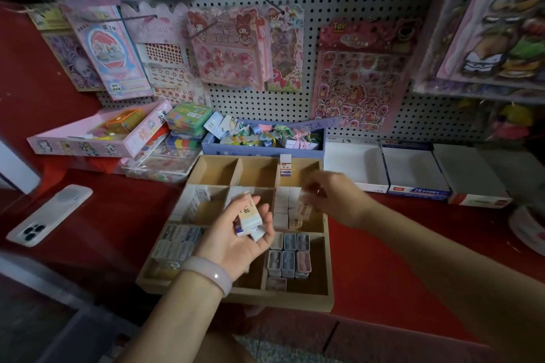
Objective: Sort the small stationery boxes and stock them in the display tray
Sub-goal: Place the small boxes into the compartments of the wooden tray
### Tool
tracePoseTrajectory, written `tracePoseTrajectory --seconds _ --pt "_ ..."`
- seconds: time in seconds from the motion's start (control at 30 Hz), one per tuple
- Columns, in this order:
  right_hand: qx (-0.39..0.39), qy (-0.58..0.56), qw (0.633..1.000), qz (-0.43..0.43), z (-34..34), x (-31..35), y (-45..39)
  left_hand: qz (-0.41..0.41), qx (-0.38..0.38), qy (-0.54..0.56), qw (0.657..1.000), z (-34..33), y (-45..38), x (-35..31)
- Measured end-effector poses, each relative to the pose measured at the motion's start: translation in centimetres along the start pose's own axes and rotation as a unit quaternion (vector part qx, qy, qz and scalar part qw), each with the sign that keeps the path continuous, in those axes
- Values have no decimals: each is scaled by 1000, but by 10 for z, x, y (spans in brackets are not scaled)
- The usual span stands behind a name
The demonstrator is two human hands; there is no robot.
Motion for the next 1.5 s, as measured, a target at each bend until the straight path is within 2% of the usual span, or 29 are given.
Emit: tracePoseTrajectory --seconds 0.1,0.3,0.4,0.5,0.57,0.6,0.63,0.7,0.77,0.83,0.9,1.0,1.1,1.17,1.23,1.33,1.4,1.5 --pt "14 56 998 20 -27 -3 0 -3 -6 2 1000 4 0 -1" --pt "-14 116 993 -15 -55 -3 -9 -4 -5 -4 1000 5 0 0" --pt "-24 100 994 -25 -55 -3 -10 -7 -16 -1 1000 9 -1 -1" --pt "-1 74 997 -29 -51 -5 -10 -13 -21 12 1000 13 0 -2" --pt "16 102 994 -21 -46 2 -8 -15 -24 20 999 14 0 -2" --pt "-1 124 992 -10 -41 9 -6 -16 -29 23 999 15 0 -1" --pt "-40 134 990 16 -33 19 -1 -17 -34 25 999 16 0 -1" --pt "-103 102 981 127 -20 46 9 -20 -26 25 999 16 -1 0" --pt "-81 100 960 247 -21 70 15 -23 5 7 1000 14 -1 2" --pt "-66 137 947 284 -29 79 17 -19 15 -11 1000 12 -1 4" --pt "-85 125 950 275 -31 78 17 -18 10 1 1000 9 0 6" --pt "-107 43 958 264 -21 73 19 -17 -22 16 999 7 3 8" --pt "-169 -86 970 153 2 46 15 -1 -39 17 999 9 5 10" --pt "-162 -118 977 76 12 23 12 6 -37 17 999 10 5 9" --pt "-89 -45 993 56 10 11 11 5 -36 16 999 10 5 7" --pt "-14 47 996 74 -5 4 11 -3 -43 14 999 10 5 4" --pt "10 63 995 81 -17 2 9 -8 -46 15 999 10 5 3" --pt "4 79 994 76 -27 2 5 -8 -56 23 998 10 6 4"
Point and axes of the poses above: each hand's wrist, its own y-axis away from the middle knuckle, its own z-axis out of the back of the hand, x = y × z, the point moved 5 cm from there along -y, towards the middle knuckle, and after that the axes turned 13 degrees about x, right-handed, at the moved point
